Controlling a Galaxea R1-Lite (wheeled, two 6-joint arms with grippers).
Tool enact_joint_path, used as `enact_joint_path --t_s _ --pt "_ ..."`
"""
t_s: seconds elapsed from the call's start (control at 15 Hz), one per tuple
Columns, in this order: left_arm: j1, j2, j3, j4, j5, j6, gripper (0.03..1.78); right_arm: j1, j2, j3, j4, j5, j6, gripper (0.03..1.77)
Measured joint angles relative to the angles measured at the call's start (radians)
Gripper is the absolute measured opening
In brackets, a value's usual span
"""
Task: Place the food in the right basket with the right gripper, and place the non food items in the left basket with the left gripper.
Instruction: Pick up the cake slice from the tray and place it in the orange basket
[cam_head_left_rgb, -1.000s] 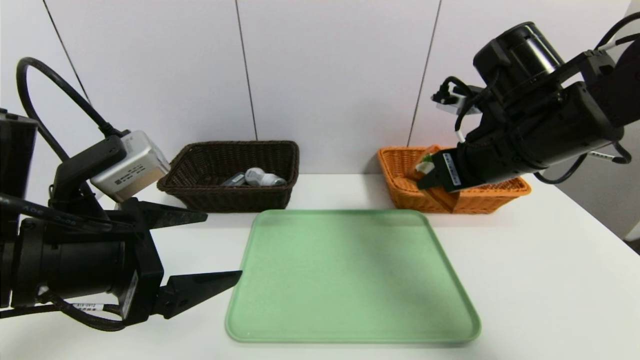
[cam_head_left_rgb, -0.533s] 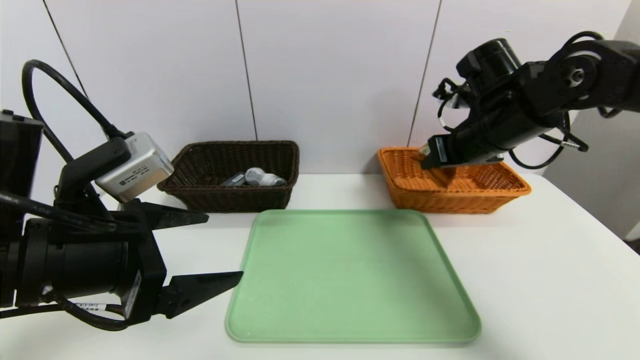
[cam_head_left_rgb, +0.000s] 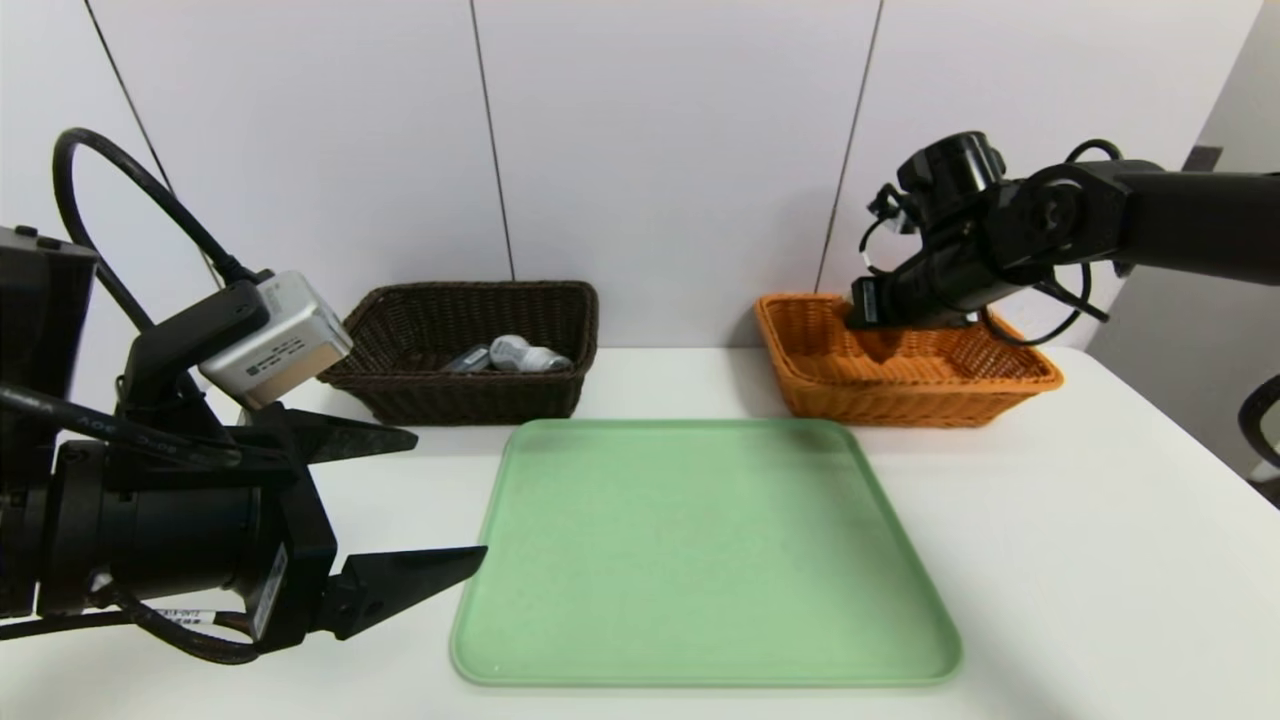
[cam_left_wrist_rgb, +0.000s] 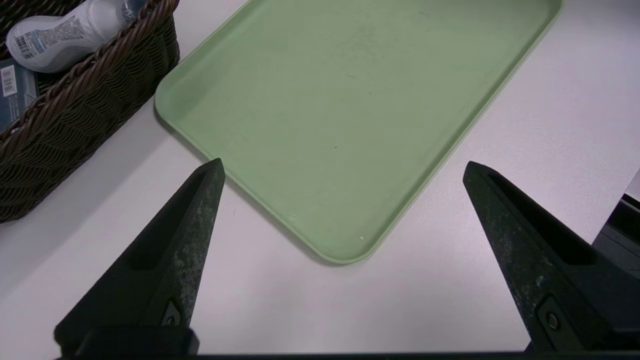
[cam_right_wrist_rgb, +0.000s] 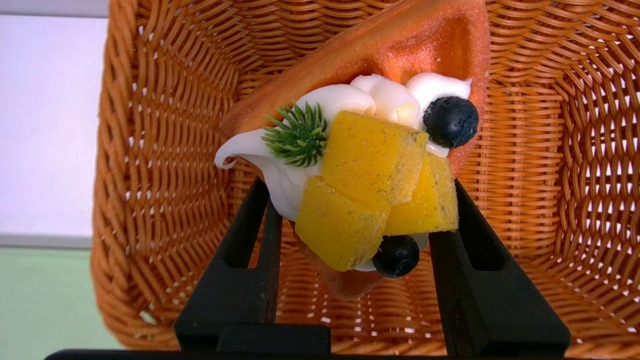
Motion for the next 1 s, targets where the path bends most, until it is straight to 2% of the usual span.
enact_joint_path --t_s 0.27,0.6,1.0 --pt "0.001 0.002 0.002 0.000 0.000 -0.002 1.69 -0.015 0.031 0.000 -0.011 -0.002 -0.010 0.84" --pt "0.002 0.002 0.002 0.000 0.001 0.000 1.69 -0.036 0.069 -0.002 -0.019 -0.001 -0.016 1.25" --pt "0.003 0.002 -0.001 0.000 -0.001 0.003 1.69 -0.048 0.076 -0.002 -0.018 0.006 -0.017 1.49"
